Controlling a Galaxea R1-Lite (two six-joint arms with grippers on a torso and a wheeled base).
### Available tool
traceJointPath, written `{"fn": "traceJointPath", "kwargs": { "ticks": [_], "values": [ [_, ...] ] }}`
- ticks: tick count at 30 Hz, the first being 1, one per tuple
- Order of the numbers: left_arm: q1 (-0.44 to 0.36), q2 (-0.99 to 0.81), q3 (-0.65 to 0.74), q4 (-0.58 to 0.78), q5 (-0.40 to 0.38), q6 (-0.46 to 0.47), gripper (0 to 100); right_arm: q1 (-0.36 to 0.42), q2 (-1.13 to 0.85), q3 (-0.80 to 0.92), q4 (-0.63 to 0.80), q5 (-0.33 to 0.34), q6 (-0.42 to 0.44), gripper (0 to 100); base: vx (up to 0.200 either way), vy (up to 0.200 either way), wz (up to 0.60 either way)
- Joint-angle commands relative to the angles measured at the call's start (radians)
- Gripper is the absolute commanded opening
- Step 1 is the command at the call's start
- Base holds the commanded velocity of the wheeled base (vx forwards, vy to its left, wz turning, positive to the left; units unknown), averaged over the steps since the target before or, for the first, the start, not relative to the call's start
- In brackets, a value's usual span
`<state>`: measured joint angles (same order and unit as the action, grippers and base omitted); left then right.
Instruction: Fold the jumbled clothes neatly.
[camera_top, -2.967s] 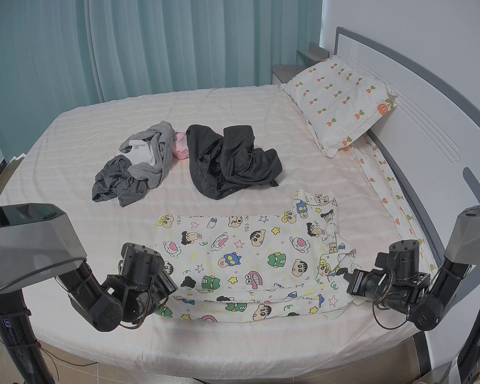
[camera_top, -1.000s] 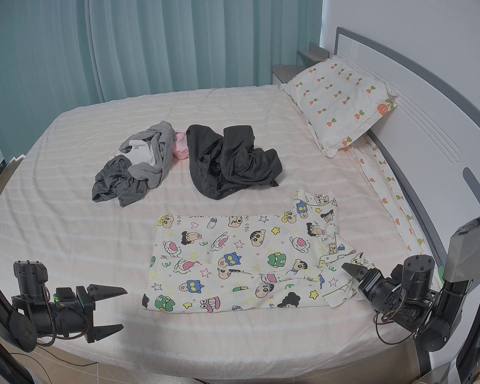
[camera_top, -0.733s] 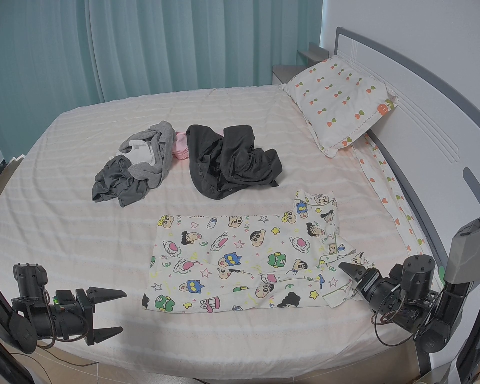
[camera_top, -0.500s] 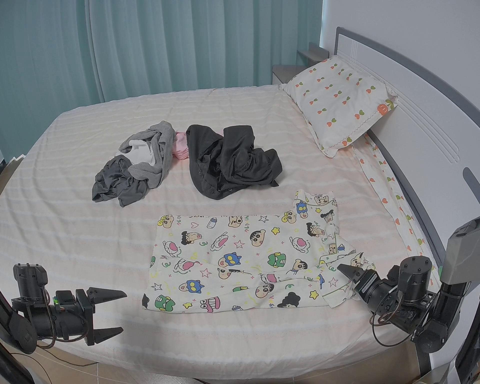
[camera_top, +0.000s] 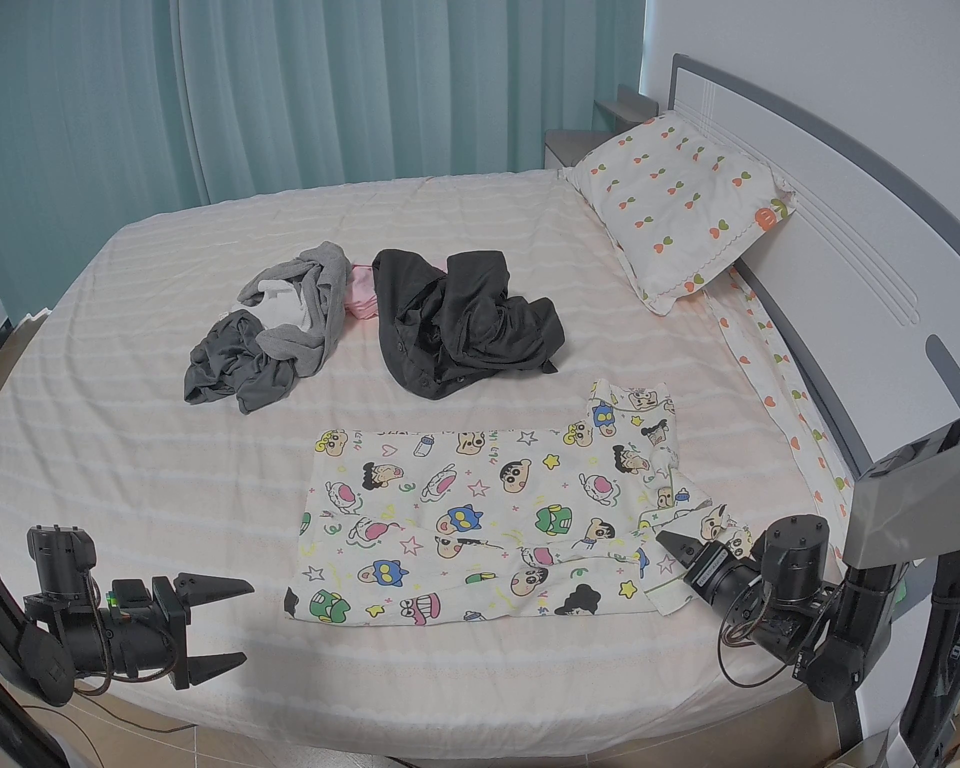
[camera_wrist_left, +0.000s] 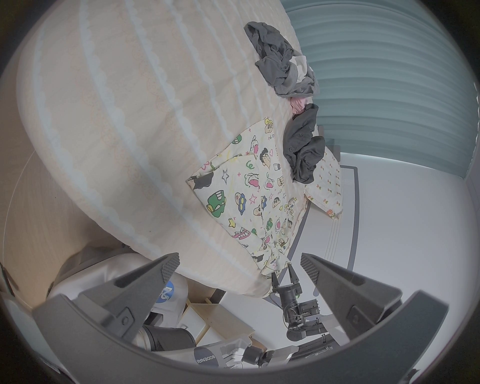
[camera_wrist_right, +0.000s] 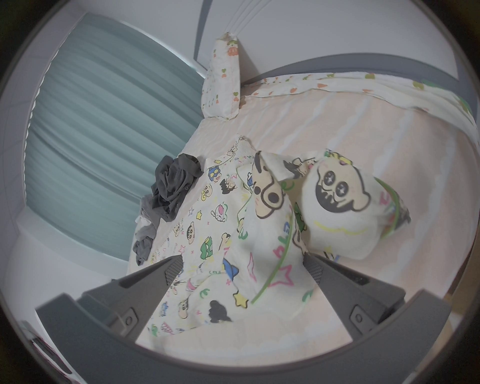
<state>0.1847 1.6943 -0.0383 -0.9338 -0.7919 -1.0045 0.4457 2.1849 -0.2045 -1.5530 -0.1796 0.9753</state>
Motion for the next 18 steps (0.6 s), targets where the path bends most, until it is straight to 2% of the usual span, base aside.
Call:
{"fn": "traceJointPath", "kwargs": {
  "ticks": [1, 10, 18],
  "values": [
    [-0.001, 0.021, -0.012, -0.010, 0.000, 0.000, 100, -0.013, 0.090, -0.075, -0.015, -0.023, -0.070, 100, 0.000, 0.000, 0.00],
    [-0.013, 0.087, -0.018, -0.099, 0.000, 0.000, 100, -0.024, 0.012, -0.135, -0.015, -0.075, -0.211, 100, 0.000, 0.000, 0.00],
    [-0.019, 0.096, -0.017, -0.111, 0.000, 0.001, 100, -0.039, -0.093, -0.182, 0.013, -0.072, -0.259, 100, 0.000, 0.000, 0.00]
  ]
}}
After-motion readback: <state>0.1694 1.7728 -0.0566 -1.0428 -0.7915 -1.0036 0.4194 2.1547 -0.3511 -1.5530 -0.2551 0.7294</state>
